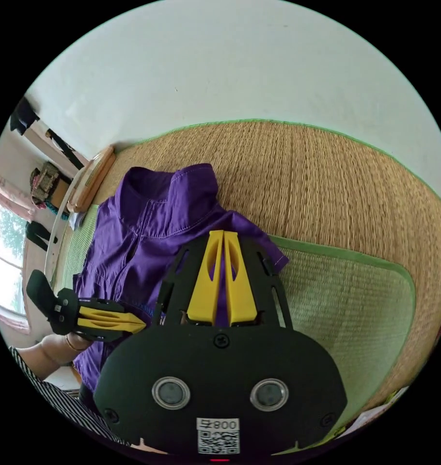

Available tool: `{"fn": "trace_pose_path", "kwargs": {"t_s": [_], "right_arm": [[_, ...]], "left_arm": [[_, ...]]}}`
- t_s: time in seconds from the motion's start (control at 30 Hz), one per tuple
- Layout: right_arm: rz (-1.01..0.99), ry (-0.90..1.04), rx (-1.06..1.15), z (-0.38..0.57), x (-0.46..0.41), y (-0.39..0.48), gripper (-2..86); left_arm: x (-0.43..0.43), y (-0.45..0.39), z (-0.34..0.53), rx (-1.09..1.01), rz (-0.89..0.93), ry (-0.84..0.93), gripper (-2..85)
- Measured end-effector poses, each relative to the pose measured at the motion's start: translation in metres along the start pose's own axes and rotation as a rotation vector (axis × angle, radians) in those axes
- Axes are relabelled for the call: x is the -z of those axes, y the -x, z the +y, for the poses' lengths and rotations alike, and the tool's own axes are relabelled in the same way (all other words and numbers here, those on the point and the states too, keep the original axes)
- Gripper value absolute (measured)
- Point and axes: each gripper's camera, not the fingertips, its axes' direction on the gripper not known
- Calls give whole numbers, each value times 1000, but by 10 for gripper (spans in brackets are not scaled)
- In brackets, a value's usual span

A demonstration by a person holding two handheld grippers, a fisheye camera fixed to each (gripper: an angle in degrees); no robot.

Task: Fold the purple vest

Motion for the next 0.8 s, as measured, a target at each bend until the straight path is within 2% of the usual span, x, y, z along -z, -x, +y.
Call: {"fn": "trace_pose_path", "kwargs": {"t_s": [0.13,0.3,0.37,0.47,0.57,0.73,0.8], "right_arm": [[19,-55,44,12,27,13,1],[-42,-56,160,98,80,39,1],[3,47,200,150,69,51,1],[141,159,152,178,31,36,1],[-9,127,37,174,29,5,1],[-52,62,41,189,56,23,2],[-61,87,26,210,54,26,2]], "left_arm": [[9,-2,3,-1,-12,-4,2],[36,-4,21,22,-18,-75,2],[38,4,24,57,-59,-53,2],[39,18,25,85,-20,-29,1],[49,29,26,120,24,-20,1],[100,29,59,174,57,-95,1],[106,28,76,201,27,-38,1]]}}
